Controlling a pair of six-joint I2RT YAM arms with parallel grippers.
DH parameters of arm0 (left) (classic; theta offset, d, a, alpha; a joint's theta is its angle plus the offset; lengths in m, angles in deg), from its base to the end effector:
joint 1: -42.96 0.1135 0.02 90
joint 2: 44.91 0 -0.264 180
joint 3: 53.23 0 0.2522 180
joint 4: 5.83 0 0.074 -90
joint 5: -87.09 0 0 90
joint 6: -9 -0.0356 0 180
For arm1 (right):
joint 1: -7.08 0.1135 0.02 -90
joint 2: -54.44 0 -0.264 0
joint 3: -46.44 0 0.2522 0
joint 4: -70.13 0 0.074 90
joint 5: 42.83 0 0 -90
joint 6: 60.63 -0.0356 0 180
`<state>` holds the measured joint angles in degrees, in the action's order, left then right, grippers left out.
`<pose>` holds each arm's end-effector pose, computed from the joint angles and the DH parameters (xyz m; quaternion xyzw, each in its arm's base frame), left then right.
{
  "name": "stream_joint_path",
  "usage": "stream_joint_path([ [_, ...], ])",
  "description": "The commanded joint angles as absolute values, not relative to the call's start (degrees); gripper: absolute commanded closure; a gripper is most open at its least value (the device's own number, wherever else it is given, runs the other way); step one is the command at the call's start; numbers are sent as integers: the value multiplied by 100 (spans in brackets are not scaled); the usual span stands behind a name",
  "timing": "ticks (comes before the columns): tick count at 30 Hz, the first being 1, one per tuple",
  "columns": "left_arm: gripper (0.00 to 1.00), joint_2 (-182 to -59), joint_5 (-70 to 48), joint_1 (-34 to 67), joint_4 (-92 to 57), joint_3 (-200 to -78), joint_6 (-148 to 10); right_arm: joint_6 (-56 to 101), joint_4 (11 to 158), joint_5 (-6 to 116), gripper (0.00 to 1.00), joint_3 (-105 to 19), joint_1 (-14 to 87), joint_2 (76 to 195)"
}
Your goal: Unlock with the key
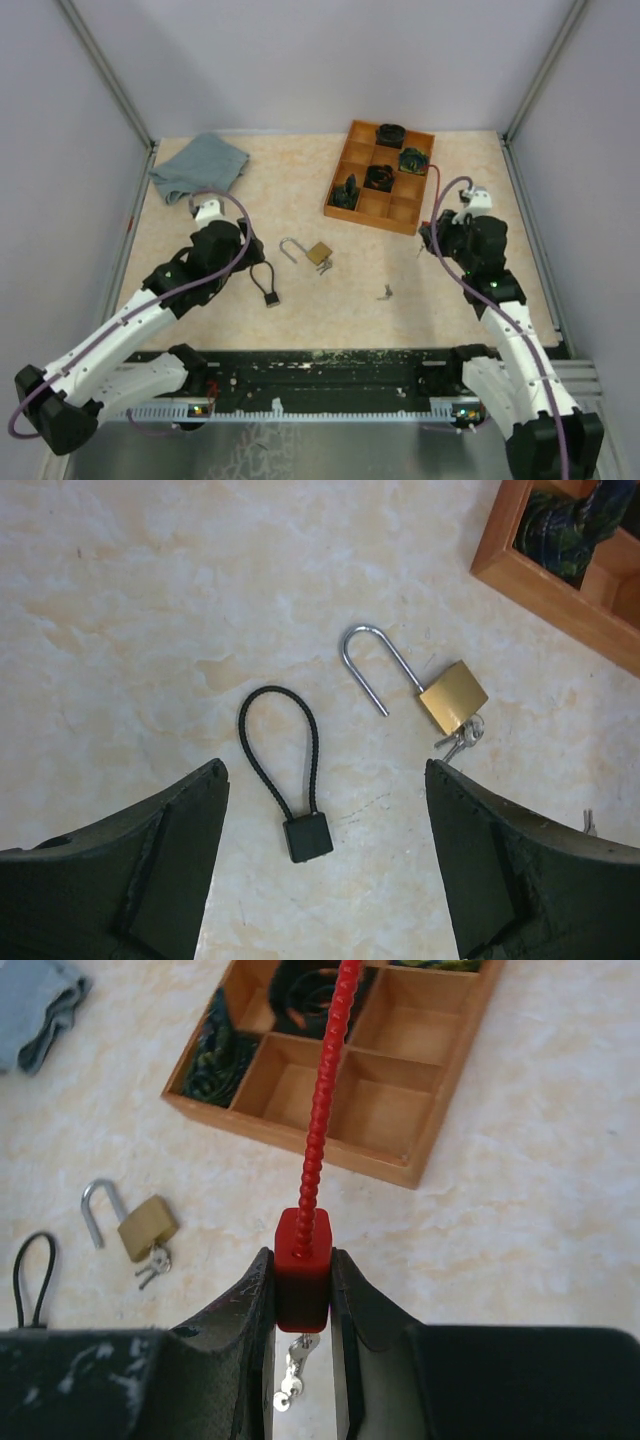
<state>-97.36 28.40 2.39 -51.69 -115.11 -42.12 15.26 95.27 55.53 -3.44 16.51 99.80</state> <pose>0.1578 -0.1108 0.3021 -0.1089 0.8613 -0.0920 0.4877 0.1848 0.0359 0.2828 -0.0080 0.8211 0.1745 0.5435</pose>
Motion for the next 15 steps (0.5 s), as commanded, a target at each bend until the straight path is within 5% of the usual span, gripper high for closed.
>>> stream_joint_path([
  [1, 15, -9805, 1944, 416, -5034, -11366, -4452, 383, 8569, 6228, 100, -1, 591, 10011],
  [11, 7, -9936, 1462, 482, -4922, -11245, -4440, -245, 7488, 6858, 100, 726, -486, 11682],
  [15, 7, -9961, 1264, 490, -4843, -11202, -4466, -26, 7897, 6556, 81, 734, -488, 11783],
])
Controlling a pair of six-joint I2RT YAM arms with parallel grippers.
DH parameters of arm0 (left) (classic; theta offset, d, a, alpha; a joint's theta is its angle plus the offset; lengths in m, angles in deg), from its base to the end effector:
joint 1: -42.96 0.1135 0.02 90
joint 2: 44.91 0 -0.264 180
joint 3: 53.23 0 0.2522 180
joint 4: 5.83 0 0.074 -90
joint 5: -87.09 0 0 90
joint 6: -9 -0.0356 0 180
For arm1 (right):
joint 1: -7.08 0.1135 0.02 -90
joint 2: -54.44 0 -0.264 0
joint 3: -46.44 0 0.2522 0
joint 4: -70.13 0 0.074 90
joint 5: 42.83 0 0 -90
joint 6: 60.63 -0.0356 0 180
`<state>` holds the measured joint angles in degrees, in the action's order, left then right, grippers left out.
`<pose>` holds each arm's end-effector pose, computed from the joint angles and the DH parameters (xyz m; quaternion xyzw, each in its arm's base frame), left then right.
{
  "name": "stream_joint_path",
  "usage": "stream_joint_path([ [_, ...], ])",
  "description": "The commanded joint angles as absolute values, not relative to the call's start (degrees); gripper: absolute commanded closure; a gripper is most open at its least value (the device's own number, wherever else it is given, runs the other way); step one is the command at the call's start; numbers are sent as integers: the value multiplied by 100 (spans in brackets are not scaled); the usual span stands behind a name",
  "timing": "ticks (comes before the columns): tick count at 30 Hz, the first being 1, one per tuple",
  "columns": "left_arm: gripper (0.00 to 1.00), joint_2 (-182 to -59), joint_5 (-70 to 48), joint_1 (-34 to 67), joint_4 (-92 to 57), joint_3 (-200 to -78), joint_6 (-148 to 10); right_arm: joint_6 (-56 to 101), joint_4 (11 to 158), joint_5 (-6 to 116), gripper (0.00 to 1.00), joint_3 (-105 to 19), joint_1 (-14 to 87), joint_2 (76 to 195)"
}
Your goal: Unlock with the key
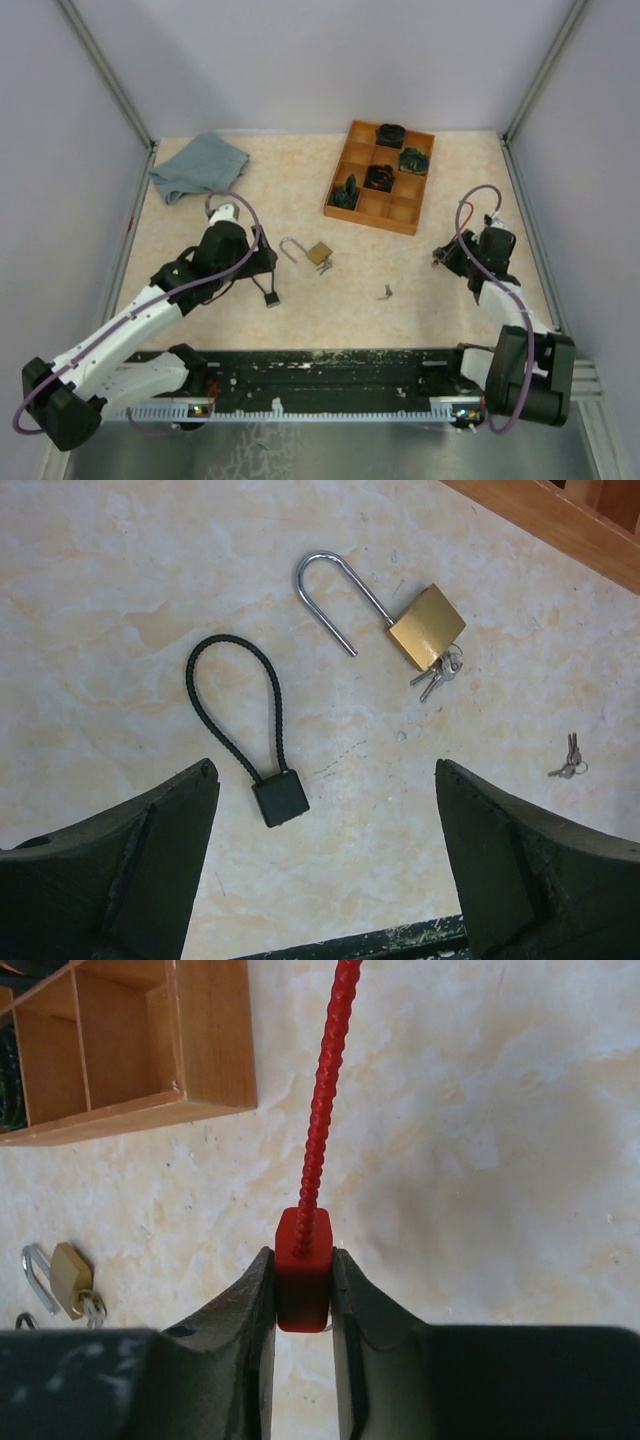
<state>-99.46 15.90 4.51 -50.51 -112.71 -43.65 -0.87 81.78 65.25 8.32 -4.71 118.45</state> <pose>0.1645 -0.1160 0.2814 -0.0608 0.8938 -0.1406 0.4214 0.2144 -0.0335 0.1750 0.2529 0.8519 0.2091 0.4082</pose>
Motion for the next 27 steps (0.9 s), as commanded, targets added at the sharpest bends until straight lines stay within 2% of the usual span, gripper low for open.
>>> stream_joint_path([
  [1, 7, -9959, 1197, 491, -4815, -11187, -4486, 39, 8051, 6383, 75, 736, -487, 11720],
  [5, 6, -10001, 802, 491, -4640, -11143, -4597, 271, 8664, 5725, 57, 748, -473, 11351],
  [11, 6, -10046, 492, 491, -4499, -11138, -4619, 481, 9592, 4595, 46, 681, 224, 10569],
  [15, 5, -10068, 220, 491, -4385, -11108, -4628, 380, 9988, 4225, 45, 444, 1442, 10292],
  [20, 5, -10168, -51, 491, -4312, -11029, -4551, 388, 10571, 4039, 47, -37, 2954, 10914],
  [27, 5, -10118, -180, 491, -4229, -10913, -4503, 442, 10821, 4065, 54, -341, 3741, 11737],
])
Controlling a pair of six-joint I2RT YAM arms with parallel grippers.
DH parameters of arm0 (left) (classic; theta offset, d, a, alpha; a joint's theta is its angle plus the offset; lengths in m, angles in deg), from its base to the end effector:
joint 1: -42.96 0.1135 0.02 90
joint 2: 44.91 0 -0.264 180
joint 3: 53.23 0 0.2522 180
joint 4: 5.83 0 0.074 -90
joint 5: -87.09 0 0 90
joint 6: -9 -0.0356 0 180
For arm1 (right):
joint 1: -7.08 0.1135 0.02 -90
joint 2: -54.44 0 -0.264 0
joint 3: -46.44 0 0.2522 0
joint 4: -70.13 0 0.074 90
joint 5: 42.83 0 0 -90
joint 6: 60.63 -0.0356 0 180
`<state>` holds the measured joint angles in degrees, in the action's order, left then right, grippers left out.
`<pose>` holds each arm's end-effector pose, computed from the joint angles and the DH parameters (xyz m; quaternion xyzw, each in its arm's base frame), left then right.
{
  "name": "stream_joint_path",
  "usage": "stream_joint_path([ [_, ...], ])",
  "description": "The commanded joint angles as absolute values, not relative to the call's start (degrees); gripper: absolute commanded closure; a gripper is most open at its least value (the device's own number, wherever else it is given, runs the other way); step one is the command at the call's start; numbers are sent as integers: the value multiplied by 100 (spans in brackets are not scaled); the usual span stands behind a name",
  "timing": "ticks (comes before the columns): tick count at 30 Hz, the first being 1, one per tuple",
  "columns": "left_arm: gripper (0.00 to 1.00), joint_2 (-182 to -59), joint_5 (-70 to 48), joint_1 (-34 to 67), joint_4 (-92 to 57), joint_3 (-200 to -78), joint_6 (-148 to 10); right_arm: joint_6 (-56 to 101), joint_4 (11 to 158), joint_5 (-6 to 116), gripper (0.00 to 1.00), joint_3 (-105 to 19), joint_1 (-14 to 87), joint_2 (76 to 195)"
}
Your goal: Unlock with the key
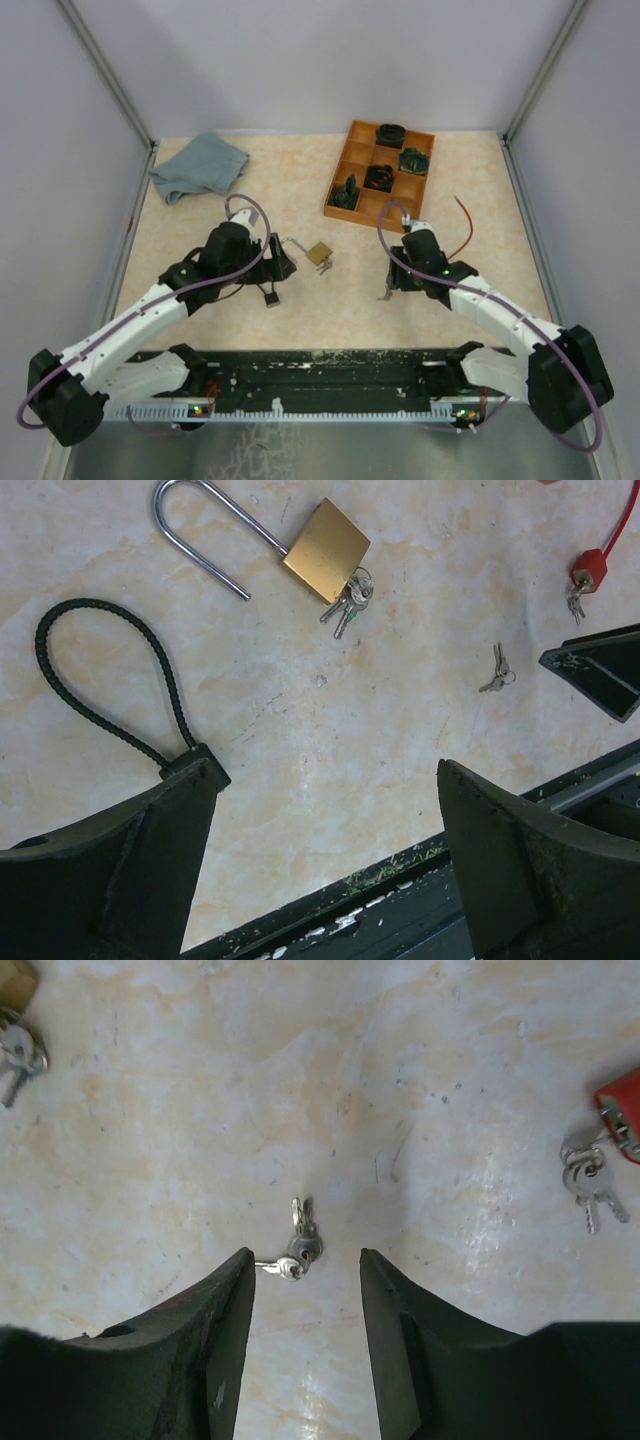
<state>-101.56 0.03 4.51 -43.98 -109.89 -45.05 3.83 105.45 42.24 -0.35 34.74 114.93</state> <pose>0.1681 -0.1312 0.2664 0.0084 0.8991 -0.2459 0.3621 0.1846 0.0933 0.2009 -0.0023 0.9360 0.1206 0.3307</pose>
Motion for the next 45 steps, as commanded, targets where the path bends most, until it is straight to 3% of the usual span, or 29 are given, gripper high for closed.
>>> stream_joint_path([
  [1, 5, -10121, -196, 491, -4216, -10885, -4505, 434, 10800, 4058, 55, -344, 3782, 11805],
  [16, 5, -10386, -822, 491, -3716, -10590, -4345, 417, 10408, 4290, 72, -475, 4070, 12912],
  [24, 6, -10361, -1152, 491, -3371, -10441, -4161, 506, 10285, 4164, 99, -436, 4175, 12838],
  [36, 7, -10283, -1801, 491, -2297, -10056, -3677, 1388, 9414, 4817, 100, -698, 4966, 12047],
  [45, 18, -10251, -2419, 482, -1228, -9694, -4165, 1032, 8746, 5168, 100, -659, 5037, 11366],
])
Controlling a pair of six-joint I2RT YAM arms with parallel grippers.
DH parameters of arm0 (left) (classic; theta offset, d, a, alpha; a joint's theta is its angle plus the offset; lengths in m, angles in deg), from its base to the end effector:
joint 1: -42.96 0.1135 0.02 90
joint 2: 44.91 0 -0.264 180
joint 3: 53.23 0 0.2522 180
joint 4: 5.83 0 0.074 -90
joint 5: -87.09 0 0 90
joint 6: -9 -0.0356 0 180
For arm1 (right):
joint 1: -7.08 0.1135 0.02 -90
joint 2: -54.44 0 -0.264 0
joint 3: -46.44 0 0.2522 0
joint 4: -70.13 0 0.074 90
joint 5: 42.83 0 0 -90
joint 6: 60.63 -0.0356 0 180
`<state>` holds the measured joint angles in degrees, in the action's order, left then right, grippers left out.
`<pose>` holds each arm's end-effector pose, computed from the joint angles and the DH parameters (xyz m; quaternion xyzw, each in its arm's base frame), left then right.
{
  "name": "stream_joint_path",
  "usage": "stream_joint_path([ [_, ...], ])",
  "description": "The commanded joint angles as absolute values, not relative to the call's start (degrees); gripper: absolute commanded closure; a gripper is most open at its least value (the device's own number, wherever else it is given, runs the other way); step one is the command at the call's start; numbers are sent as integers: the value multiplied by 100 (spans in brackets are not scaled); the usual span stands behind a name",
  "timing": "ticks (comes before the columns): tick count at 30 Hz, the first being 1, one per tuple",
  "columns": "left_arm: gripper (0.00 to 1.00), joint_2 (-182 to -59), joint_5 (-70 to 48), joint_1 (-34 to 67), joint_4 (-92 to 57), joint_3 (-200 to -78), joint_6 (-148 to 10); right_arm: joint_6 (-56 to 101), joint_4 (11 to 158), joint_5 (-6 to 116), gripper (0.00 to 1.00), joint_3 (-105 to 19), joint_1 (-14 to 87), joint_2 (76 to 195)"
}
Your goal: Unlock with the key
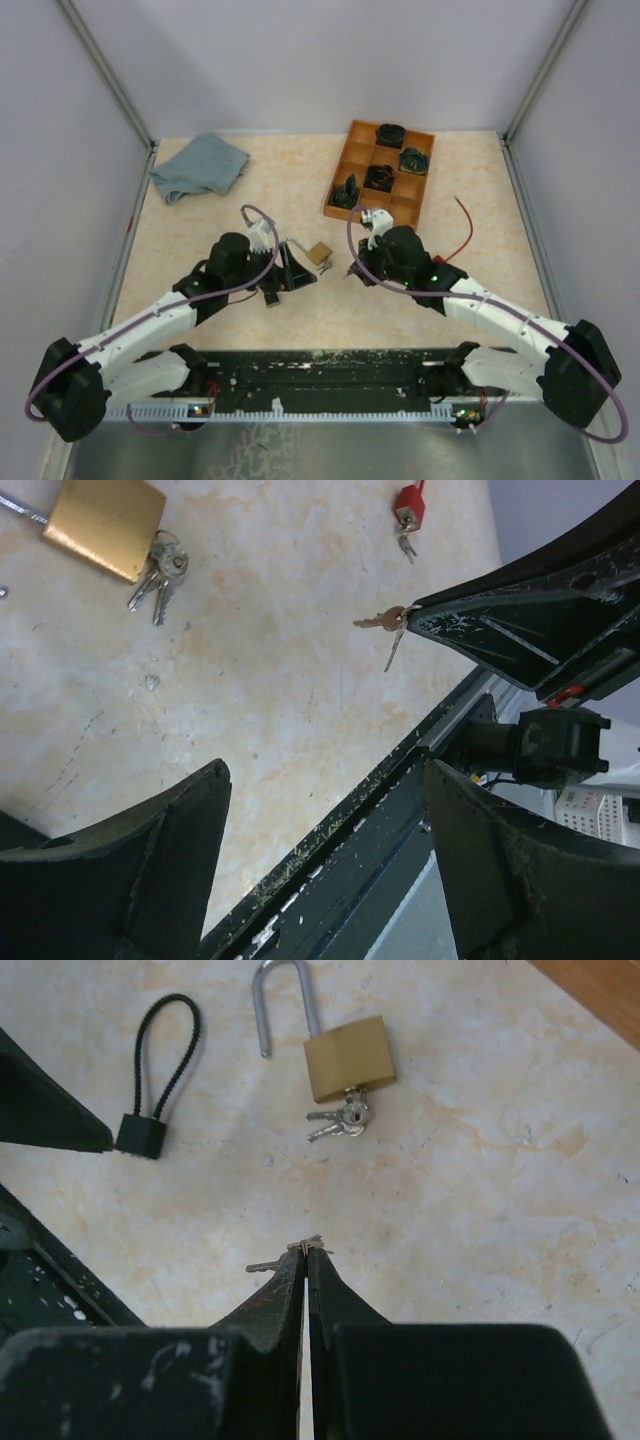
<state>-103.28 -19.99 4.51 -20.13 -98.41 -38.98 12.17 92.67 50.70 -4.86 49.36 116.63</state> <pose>0.1681 -0.1468 0.2309 0.0507 0.8474 -0.4283 0.3097 0.1731 0.1603 0.2390 -0.2054 0.8560 0.2585 0.3978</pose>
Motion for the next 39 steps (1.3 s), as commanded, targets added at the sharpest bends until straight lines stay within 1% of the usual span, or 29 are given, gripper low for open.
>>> stream_joint_path([
  [1, 20, -10267, -2527, 482, -1043, -9618, -4193, 958, 8707, 5113, 100, -670, 5067, 11326],
  [4, 29, -10326, -2879, 425, -351, -9429, -4197, 668, 8613, 5070, 100, -676, 5100, 11284],
  [7, 34, -10333, -2851, 253, 297, -9314, -4264, 341, 8590, 5010, 100, -704, 5166, 11284],
  [9, 36, -10338, -2620, 97, 488, -9309, -4406, 90, 8516, 5000, 100, -688, 5217, 11273],
  [13, 37, -10423, -2106, -224, 632, -9401, -4700, -271, 8363, 4933, 100, -654, 5336, 11274],
  [16, 38, -10627, -1631, -467, 450, -9576, -4863, -465, 8171, 4972, 100, -620, 5357, 11269],
  [20, 44, -10809, -1131, -645, 334, -9684, -4953, -595, 8014, 5015, 100, -599, 5389, 11261],
  [23, 48, -10875, -1099, -688, 446, -9702, -4965, -623, 7955, 5048, 100, -584, 5408, 11260],
  [28, 60, -10933, -1106, -705, 455, -9820, -5100, -656, 7898, 5103, 100, -537, 5422, 11263],
  [30, 63, -10942, -1074, -705, 424, -9852, -5142, -688, 7861, 5120, 100, -505, 5421, 11253],
  [34, 72, -10951, -1112, -714, 431, -9872, -5168, -694, 7835, 5163, 100, -493, 5428, 11266],
  [36, 81, -10951, -1102, -714, 381, -9887, -5195, -698, 7838, 5170, 100, -485, 5428, 11266],
  [38, 99, -10953, -1049, -718, 210, -9943, -5237, -691, 7814, 5198, 100, -464, 5431, 11270],
  [39, 100, -10938, -1021, -718, 106, -9977, -5276, -679, 7816, 5215, 100, -459, 5428, 11272],
])
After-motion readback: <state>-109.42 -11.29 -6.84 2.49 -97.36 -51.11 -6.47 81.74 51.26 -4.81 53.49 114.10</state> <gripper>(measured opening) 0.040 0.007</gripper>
